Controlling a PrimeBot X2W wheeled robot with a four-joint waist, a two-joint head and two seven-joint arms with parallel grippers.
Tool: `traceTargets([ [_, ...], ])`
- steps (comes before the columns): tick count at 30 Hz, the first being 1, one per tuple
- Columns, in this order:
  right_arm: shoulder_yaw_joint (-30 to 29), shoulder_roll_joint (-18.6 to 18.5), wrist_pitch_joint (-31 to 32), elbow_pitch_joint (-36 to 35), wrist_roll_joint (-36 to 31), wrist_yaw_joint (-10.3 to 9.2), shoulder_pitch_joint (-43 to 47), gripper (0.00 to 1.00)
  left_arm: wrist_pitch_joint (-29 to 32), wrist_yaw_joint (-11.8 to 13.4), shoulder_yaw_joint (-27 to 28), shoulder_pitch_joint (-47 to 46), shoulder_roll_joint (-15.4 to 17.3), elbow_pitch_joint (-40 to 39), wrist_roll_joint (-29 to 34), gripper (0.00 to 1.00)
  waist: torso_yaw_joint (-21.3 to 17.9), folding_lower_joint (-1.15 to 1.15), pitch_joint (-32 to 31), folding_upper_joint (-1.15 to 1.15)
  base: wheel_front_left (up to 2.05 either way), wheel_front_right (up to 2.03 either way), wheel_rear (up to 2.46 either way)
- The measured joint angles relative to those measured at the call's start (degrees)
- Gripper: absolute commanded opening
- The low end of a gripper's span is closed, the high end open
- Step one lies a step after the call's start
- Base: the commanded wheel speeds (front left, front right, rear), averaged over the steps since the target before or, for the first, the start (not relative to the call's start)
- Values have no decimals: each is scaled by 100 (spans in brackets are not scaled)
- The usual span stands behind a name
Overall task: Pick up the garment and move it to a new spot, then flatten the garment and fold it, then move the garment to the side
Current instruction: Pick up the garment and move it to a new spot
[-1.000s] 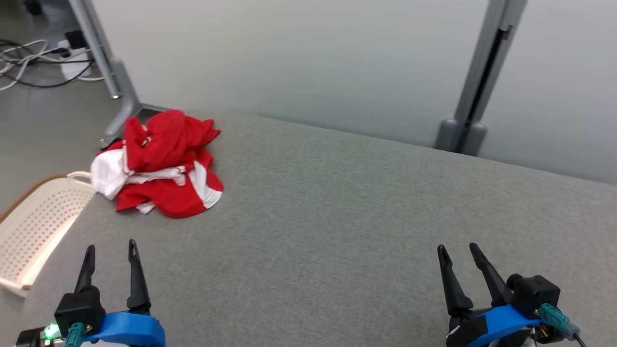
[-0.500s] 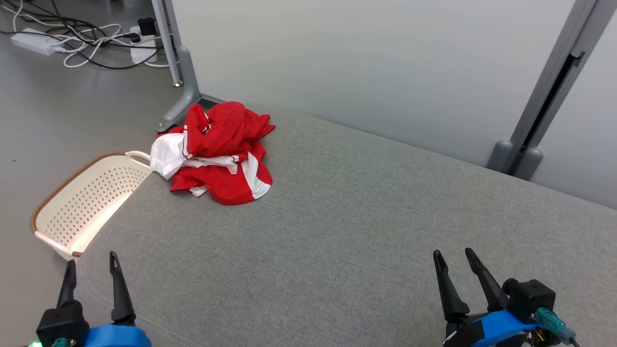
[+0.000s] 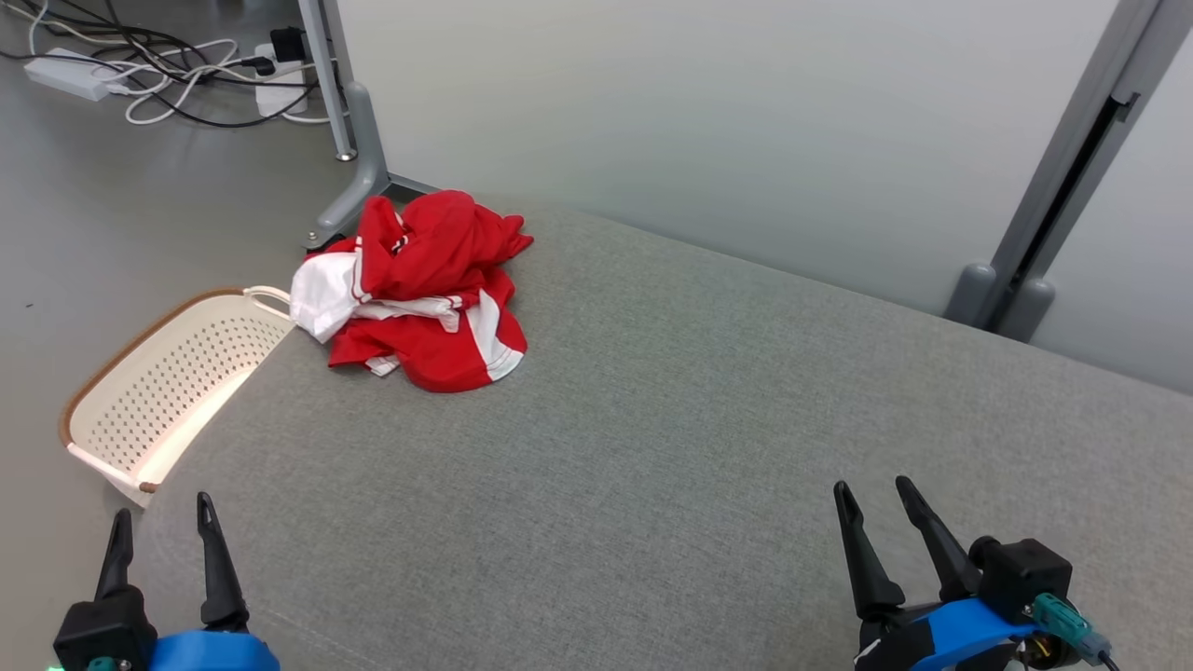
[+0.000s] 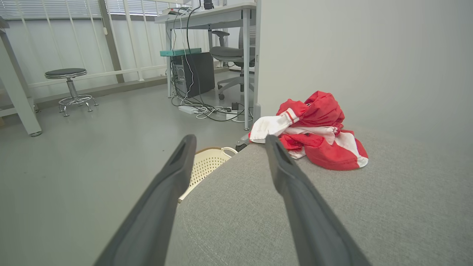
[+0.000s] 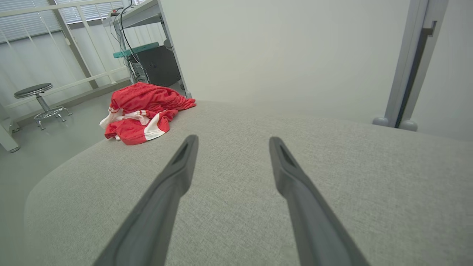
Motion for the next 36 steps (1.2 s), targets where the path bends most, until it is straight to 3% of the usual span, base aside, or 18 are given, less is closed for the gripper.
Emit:
traceTargets([
  [10,-164,-1,0,-119,-341,0,-203,100,0,-151,203,-915,240,125,-212,100,-437,1,505,1,0,0,0],
  [19,-371,-5,-1,-410,-954,0,-645,100,0,-428,544,-2449,818,550,-445,100,-1105,2,1384,2,0,0,0],
  [28,-701,-7,-1,-940,-1504,0,-917,100,-1,-709,857,-3727,1515,1457,-639,100,-1652,1,2231,2,0,0,0],
  [36,-836,-8,-1,-1298,-1724,0,-962,100,0,-840,539,-4514,1840,2517,-614,100,-1854,2,2780,2,0,0,0],
])
